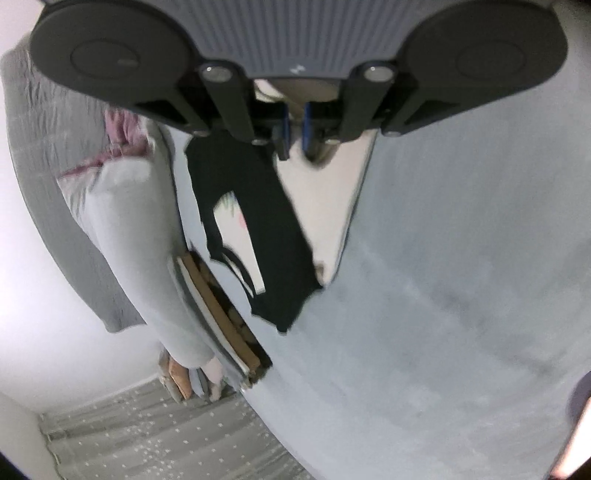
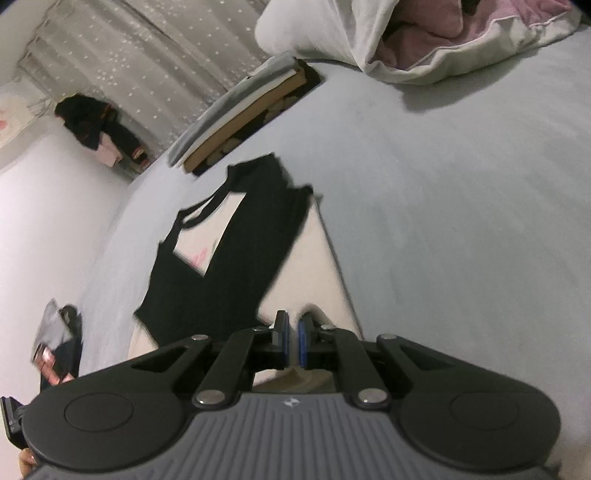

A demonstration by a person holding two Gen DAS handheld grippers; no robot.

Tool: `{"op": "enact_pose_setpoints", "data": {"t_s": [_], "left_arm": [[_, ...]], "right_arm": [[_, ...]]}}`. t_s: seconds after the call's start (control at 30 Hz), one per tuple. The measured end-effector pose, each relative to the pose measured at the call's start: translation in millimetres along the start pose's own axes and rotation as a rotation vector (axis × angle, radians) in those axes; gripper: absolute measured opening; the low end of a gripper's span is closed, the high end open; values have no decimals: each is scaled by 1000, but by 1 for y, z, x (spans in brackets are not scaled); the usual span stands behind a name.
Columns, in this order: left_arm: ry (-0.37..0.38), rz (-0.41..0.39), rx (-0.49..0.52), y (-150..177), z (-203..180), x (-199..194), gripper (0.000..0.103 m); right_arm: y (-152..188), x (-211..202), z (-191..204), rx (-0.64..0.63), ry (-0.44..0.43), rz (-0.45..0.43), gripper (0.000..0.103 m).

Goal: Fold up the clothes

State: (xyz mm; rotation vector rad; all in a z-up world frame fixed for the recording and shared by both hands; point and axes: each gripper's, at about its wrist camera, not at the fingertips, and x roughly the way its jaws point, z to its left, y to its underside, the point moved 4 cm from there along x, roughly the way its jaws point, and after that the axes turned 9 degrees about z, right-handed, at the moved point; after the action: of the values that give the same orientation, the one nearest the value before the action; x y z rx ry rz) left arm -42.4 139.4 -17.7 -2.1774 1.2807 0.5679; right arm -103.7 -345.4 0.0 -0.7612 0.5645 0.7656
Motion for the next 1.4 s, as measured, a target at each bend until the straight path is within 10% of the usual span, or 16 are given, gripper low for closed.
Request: {"op": "enact_pose_setpoints", "data": {"t_s": [0.4, 0.53, 0.7, 1.4], "left_arm": [[40, -39, -90, -96, 19, 85, 8], [148, -45, -67, -98, 23, 83, 31], [181, -85, 29, -101, 12, 68, 68], [-29, -33, 481, -93, -8, 52, 69]], "right_arm": [[-92, 90, -11, 98, -8, 19, 7], [-101, 91, -18, 121, -79, 7, 15], [-103, 68, -29, 126, -117, -101, 48], [-85, 55, 7, -401, -54, -88, 51]]}}
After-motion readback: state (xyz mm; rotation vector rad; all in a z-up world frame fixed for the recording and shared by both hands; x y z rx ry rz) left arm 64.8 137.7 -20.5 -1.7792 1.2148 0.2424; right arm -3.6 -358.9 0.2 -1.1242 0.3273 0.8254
